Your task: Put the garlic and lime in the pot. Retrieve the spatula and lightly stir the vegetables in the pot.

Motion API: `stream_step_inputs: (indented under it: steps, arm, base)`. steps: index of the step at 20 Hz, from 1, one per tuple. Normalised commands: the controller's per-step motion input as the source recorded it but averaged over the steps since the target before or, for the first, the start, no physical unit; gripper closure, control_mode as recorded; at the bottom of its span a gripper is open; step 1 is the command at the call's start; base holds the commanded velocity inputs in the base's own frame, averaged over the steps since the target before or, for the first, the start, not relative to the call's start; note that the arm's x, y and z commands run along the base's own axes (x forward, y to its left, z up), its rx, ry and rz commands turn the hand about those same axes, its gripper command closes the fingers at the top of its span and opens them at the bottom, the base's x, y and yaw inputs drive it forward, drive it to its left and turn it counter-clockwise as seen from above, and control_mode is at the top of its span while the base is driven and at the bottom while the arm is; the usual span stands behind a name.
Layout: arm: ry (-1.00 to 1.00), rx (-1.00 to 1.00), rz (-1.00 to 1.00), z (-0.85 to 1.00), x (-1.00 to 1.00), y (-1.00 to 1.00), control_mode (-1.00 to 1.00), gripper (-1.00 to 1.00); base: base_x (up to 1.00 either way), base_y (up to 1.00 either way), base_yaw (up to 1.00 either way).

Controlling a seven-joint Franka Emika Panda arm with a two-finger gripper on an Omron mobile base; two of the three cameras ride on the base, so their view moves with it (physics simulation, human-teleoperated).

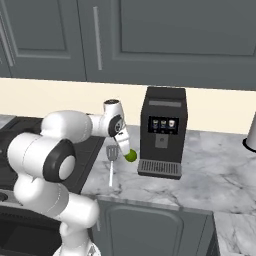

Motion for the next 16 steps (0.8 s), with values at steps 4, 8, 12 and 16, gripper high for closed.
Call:
stream_step_inputs:
  steps: [4,8,12,16]
  arm:
    - [0.0,0.0,-0.28,-0.05,0.01,-0.02,-1.0,-1.0]
    - [-0.01,0.01,-0.2,-0.12,0.18,-0.11,-1.0,-1.0]
    - [0.0,0.04,-0.02,-0.08,0.22,-0.02,-1.0,-1.0]
    - [0.04,0.02,0.0,-0.05,0.08,-0.02,-1.0,-1.0]
  base:
    - [0.0,0.0,0.0]
    - [0.0,0.0,0.0]
    - [0.0,0.0,0.0]
    - [0.0,0.0,0.0]
